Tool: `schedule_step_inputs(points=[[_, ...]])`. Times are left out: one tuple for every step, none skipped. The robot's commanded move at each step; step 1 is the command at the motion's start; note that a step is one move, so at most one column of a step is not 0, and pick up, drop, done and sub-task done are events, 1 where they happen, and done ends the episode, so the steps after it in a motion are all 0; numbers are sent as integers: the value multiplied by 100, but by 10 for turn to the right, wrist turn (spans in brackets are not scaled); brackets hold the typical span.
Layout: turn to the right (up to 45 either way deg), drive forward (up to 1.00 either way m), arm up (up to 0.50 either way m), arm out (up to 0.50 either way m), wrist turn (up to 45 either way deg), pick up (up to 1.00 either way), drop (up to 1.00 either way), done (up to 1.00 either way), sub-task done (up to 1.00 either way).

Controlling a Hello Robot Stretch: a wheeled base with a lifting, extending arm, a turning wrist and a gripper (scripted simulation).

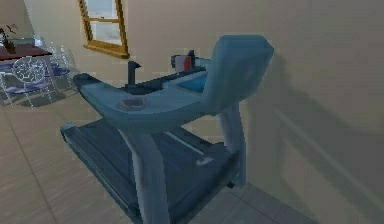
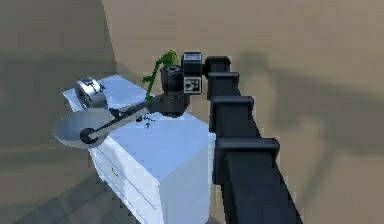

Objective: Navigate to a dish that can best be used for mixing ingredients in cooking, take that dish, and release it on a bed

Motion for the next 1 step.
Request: schedule_step_inputs(points=[[0, 0, 0, 0, -450, 0, 0, 0, 0]])
